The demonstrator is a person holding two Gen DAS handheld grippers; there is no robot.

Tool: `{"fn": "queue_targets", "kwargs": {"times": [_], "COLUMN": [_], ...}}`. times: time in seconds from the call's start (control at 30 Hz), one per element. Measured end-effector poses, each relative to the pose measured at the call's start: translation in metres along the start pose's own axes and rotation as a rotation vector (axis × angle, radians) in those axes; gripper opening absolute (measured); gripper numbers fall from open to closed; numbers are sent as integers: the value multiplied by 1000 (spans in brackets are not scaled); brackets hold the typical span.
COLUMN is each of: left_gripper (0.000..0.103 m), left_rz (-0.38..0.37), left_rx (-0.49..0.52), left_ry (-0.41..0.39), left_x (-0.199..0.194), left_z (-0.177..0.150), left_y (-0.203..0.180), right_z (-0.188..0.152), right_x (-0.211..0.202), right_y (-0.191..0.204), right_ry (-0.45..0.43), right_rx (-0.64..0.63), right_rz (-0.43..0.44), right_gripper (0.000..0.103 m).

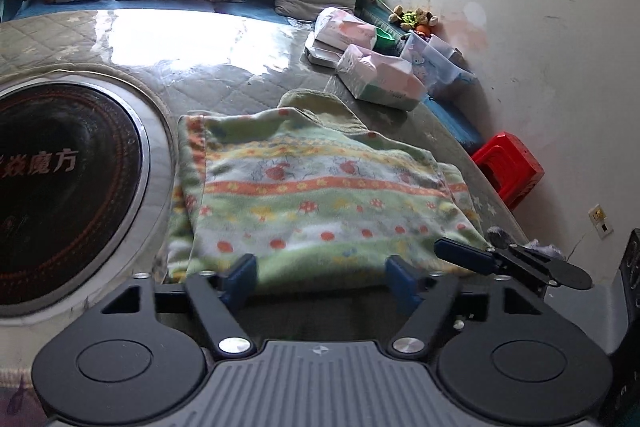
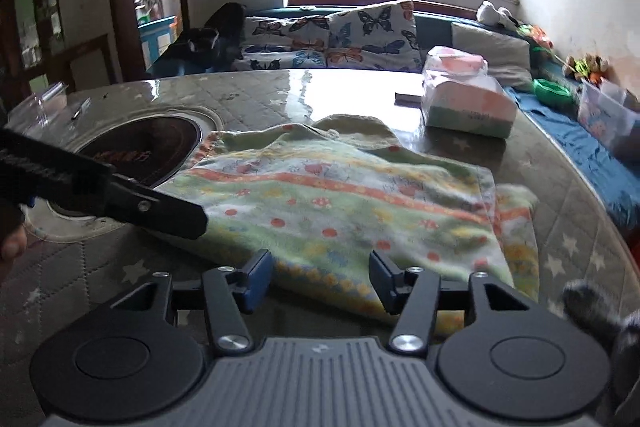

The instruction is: Fold clothes

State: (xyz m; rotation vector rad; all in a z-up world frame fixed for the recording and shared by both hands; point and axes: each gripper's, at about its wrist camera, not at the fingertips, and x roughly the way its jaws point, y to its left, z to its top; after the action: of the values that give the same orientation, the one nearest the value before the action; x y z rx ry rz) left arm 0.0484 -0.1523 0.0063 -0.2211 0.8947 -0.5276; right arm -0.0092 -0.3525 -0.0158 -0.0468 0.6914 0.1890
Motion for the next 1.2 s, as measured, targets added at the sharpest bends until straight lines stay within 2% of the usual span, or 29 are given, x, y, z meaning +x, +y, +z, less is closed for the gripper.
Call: {"fn": "queue_targets", "kwargs": {"times": [0.13,0.33,0.5,0.57,0.87,1.2], "left_gripper": [94,103,103,103,103,103], "left_rz": [20,36,58,67,69,77], "left_rx": [25,28,52,61,44,57], "left_ry": [-7,-29,-36,-38,-24,-10], "left_x": [-9,-22,-30,-33,-42,-50], "left_z": [-11,-26,-38,-42,-57,-67], "left_y": [-3,-4,-7,-8,-6,-7], "right_z": [-8,-19,-28,-31,-43,-51], "right_x": [-7,-17,-26,-30,-45,-53], "right_y": [1,5,9,11,20,25], "right_ry": [0,-3,-6,-7,-27,-35], "right_rx": [35,64,77,82,104,128], "right_rz": [-8,-20,-31,-35,-81,-130], "right_gripper": [61,73,81,88,101,103]}}
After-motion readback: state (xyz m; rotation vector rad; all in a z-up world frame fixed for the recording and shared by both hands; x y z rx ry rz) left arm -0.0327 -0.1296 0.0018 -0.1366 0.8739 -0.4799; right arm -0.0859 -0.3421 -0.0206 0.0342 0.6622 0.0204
